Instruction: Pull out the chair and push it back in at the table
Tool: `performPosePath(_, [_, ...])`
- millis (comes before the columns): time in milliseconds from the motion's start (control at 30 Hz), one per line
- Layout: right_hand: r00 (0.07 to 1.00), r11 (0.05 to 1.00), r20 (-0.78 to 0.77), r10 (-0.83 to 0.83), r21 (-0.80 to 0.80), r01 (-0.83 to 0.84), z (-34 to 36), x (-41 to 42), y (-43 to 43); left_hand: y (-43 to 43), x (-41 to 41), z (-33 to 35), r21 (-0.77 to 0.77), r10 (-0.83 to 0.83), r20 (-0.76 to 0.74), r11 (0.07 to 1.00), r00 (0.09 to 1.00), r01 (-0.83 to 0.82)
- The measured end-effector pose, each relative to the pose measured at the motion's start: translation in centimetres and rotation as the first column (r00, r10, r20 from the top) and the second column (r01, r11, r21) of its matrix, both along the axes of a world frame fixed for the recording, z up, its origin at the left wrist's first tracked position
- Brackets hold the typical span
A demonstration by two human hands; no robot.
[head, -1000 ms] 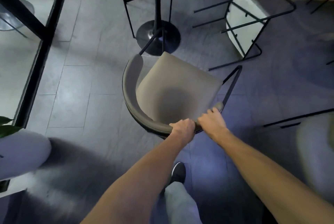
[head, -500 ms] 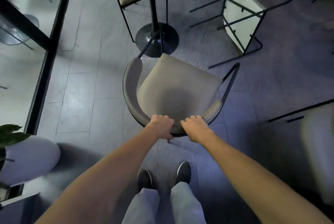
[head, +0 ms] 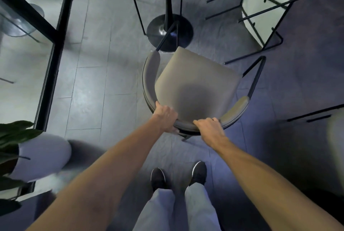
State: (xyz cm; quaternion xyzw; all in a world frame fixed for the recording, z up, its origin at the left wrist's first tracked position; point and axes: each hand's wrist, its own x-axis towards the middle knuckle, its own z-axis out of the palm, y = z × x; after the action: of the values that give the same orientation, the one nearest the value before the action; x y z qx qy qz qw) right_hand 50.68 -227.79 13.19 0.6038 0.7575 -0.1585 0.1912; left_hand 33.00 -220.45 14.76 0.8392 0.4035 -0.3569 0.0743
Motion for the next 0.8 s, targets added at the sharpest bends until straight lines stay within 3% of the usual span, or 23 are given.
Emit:
performPosePath(500, [0.994,0.991,0.056,0.091,0.094,-0.096,-0.6,-0.6,10.2,5.9,-1.4,0.5,-0.008,0.236,0.080,0.972,0.969,-0.236])
performPosePath(800, [0.996,0.989,0.055,0.077,0.119,-0.083,-0.2,-4.5,18.0,13.0,-5.0,0.3,0.032,0.253,0.107,0.966,0.962,-0.258])
